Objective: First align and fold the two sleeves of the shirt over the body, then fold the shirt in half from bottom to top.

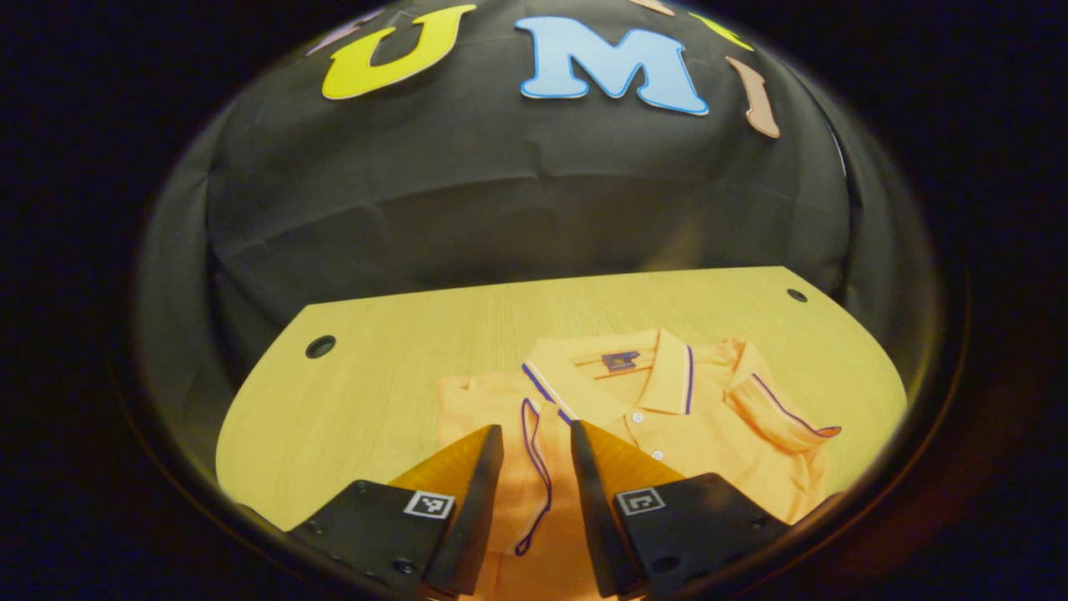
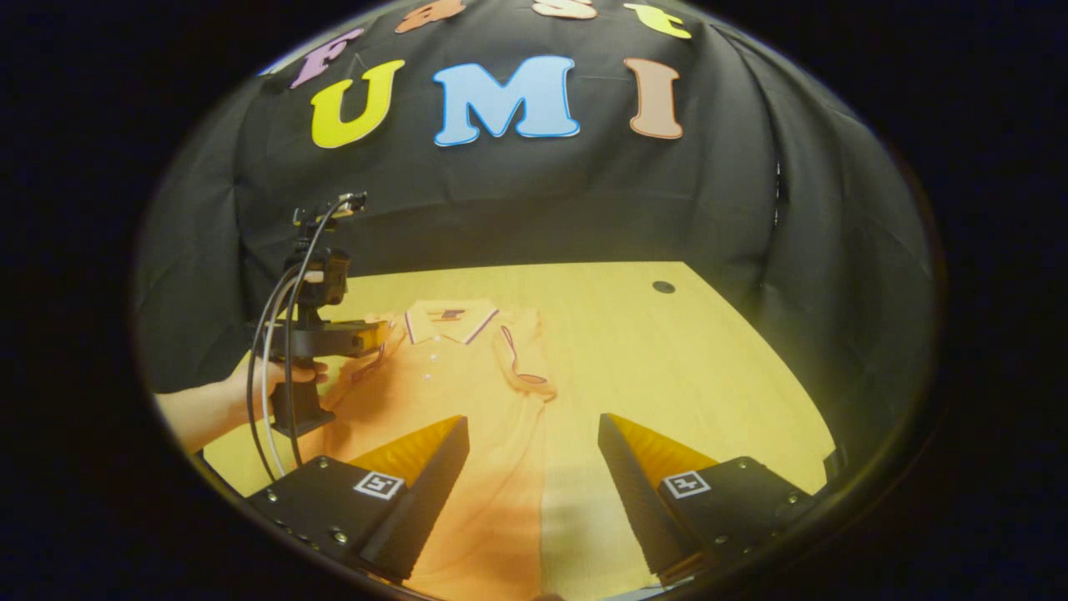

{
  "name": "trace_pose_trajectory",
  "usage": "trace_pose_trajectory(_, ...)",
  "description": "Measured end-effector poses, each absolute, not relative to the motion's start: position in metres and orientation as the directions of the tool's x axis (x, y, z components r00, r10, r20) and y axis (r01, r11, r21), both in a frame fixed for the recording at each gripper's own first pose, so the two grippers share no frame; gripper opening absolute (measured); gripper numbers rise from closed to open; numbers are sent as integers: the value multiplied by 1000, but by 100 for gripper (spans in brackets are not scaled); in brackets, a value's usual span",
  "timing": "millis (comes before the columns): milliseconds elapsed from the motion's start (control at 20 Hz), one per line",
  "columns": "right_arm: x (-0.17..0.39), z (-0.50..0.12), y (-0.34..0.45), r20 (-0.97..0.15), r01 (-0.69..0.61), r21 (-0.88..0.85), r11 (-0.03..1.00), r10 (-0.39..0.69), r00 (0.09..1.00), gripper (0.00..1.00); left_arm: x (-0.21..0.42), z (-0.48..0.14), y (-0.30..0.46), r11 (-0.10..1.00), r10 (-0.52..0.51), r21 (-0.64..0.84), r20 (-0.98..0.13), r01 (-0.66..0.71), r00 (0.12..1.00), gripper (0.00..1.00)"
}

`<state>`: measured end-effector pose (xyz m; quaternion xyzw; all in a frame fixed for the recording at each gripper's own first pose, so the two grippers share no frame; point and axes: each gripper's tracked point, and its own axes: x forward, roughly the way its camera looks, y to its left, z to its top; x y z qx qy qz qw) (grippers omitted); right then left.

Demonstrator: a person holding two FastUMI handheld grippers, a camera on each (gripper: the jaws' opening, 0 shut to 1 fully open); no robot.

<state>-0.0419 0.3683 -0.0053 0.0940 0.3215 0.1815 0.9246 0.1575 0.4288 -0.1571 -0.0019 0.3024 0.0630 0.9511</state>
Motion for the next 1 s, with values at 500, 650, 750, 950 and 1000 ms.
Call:
trace_pose_trajectory(500,-75,-42,372,-569,-294,322,900,432,700,97,62,-119,410,995,79,-3,-554,-97,829,84)
trace_pose_trajectory(650,-92,-48,367,-579,-300,323,897,438,687,97,27,-117,401,996,68,-15,-564,-93,823,88)
trace_pose_trajectory(750,-106,-54,365,-590,-310,321,895,445,673,97,2,-118,398,995,75,-10,-572,-98,817,90)
trace_pose_trajectory(950,-130,-63,362,-604,-329,315,890,455,654,97,-38,-122,391,993,75,-26,-590,-111,804,93)
trace_pose_trajectory(1000,-136,-66,362,-609,-333,318,888,460,646,97,-45,-124,388,993,73,-32,-595,-114,800,93)
